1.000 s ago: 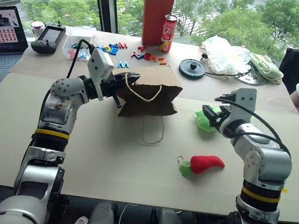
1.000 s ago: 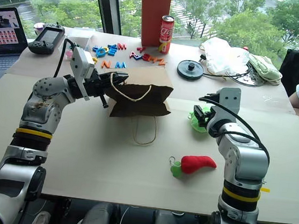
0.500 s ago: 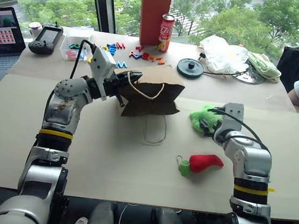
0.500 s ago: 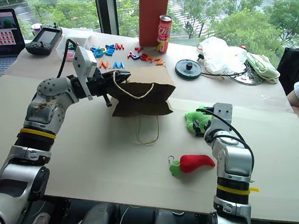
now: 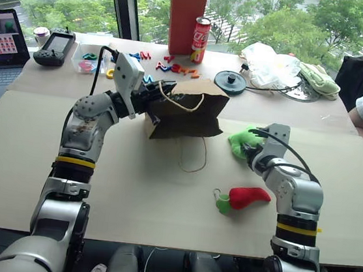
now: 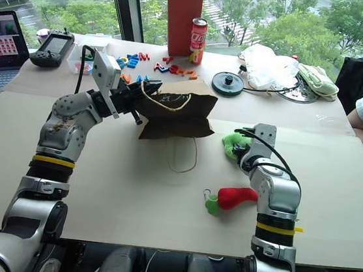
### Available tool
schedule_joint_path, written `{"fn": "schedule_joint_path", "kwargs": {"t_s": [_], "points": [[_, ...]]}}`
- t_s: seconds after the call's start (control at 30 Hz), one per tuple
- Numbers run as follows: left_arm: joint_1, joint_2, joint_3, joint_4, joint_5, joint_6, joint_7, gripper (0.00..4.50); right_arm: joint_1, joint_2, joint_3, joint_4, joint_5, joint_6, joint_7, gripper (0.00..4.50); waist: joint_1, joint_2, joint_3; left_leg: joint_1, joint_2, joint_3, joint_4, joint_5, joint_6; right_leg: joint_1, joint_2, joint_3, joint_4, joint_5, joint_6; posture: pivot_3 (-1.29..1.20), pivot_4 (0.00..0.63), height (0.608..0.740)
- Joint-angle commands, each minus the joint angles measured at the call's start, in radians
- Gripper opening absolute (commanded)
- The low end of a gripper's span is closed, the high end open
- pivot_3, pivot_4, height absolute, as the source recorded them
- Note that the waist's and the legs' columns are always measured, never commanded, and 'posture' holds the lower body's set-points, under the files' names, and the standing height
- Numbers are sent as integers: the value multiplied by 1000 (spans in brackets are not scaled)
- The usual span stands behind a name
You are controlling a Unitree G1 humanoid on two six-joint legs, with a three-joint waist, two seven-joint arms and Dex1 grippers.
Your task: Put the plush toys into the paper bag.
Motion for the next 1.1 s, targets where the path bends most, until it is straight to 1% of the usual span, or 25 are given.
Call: {"fn": "schedule_joint_path", "kwargs": {"t_s": [0.03, 0.27, 0.47, 0.6, 0.7, 0.83, 0.97, 1.1], "points": [[-41, -10, 24, -16, -25, -1, 18, 0, -31, -19, -69, -84, 44, 16, -7, 1800, 2, 0, 0, 0, 0, 0, 0, 0, 0, 0, 0, 0, 0, 0, 0, 0, 150, 740], [-38, -17, 23, 3, -22, -12, 24, 0, -74, -54, -196, -293, 152, 168, -14, 1800, 4, 2, 2, -1, 0, 0, 0, 0, 0, 0, 0, 0, 0, 0, 0, 0, 150, 740], [-40, -32, 19, 20, -20, -19, 27, 0, -147, -61, -299, -445, 291, 336, 6, 1800, 5, 2, 2, -1, 0, -1, -1, 0, 0, 0, 0, 0, -1, 0, 0, 0, 150, 740], [-39, -39, 18, 23, -20, -19, 24, 0, -189, -60, -329, -508, 391, 444, 45, 1800, 4, 3, 2, -1, 0, -1, -1, 0, 0, -1, 0, 0, -1, 0, 0, 0, 150, 740], [-41, -46, 17, 26, -19, -18, 23, 0, -223, -40, -341, -564, 487, 571, 90, 1800, 5, 3, 2, -1, 0, -2, -1, 0, 1, 0, 0, 0, -1, 0, 0, 0, 150, 740], [-45, -53, 14, 33, -17, -24, 21, 0, -172, -41, -264, -614, 516, 645, 112, 1800, 5, 3, 2, -1, 0, -2, -1, -1, 1, 0, 0, 0, -1, 0, 0, 0, 150, 740], [-47, -55, 16, 36, -16, -25, 22, 0, -134, -29, -225, -634, 537, 651, 125, 1800, 6, 3, 2, -2, -1, -3, -1, -1, 1, 0, 0, 0, -2, 0, 0, 0, 150, 740], [-48, -55, 14, 36, -14, -25, 21, 0, -98, 17, -148, -616, 506, 626, 102, 1800, 5, 3, 2, -2, -1, -4, -1, -1, 1, 0, 0, -1, -2, 0, 0, 0, 150, 740]]}}
